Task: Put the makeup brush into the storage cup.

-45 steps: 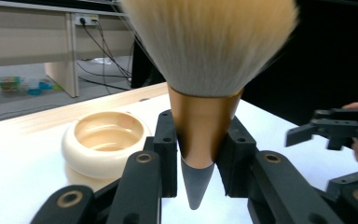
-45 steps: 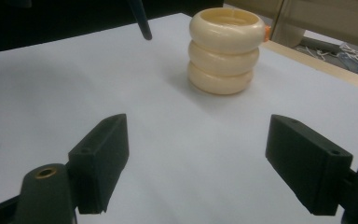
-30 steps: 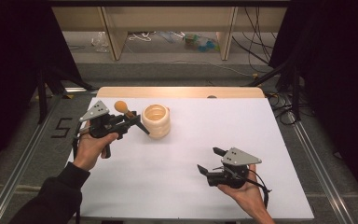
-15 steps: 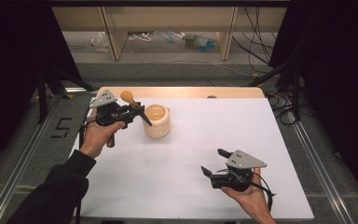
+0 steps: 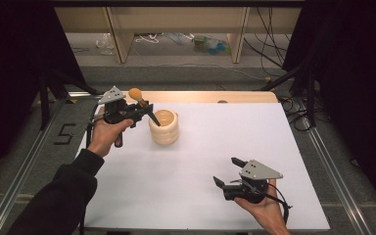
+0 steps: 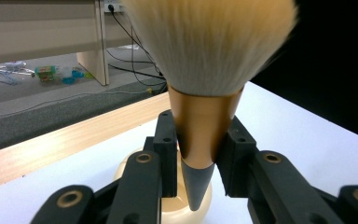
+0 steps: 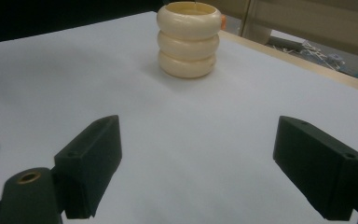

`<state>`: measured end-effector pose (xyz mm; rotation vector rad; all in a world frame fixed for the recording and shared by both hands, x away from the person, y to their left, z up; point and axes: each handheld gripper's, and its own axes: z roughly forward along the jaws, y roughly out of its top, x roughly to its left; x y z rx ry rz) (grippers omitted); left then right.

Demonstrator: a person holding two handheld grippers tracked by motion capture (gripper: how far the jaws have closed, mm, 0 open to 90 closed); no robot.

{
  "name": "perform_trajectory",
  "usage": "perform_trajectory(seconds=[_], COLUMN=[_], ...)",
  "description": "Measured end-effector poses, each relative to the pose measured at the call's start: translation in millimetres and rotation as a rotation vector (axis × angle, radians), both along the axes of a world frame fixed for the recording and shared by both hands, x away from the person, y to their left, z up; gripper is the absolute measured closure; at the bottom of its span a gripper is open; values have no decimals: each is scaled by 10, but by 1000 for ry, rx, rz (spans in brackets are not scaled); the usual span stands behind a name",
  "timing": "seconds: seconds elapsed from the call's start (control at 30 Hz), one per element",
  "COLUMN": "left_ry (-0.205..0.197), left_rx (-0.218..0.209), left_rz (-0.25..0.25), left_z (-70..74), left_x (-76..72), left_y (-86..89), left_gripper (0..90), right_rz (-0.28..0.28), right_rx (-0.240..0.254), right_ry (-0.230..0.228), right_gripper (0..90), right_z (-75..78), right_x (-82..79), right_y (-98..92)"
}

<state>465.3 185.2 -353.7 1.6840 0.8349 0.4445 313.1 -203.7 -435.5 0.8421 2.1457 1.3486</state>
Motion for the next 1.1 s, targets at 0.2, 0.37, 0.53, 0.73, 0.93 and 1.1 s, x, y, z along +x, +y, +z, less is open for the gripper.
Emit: perform_trajectory(seconds=[0.2, 0.37, 0.53, 0.73, 0.93, 1.1], left_ry=[4, 6, 15, 30, 53, 66], left_rx=[4, 14, 7, 4, 7, 26], left_rz=[1, 11, 28, 39, 39, 41], left_z=[26, 30, 19, -31, -97, -152], left_x=[60, 119, 183, 250, 313, 350], left_y=[-42, -54, -62, -97, -126, -167], left_gripper=[716, 717, 716, 716, 716, 716], right_rz=[4, 7, 11, 14, 20, 21], right_rx=[5, 1, -5, -6, -2, -4], right_ry=[-4, 6, 9, 14, 16, 15], right_gripper=[163, 165, 165, 166, 166, 167], right_z=[-13, -13, -21, -25, -30, -39], right_x=[7, 6, 10, 15, 17, 19], right_y=[7, 3, 7, 6, 10, 21])
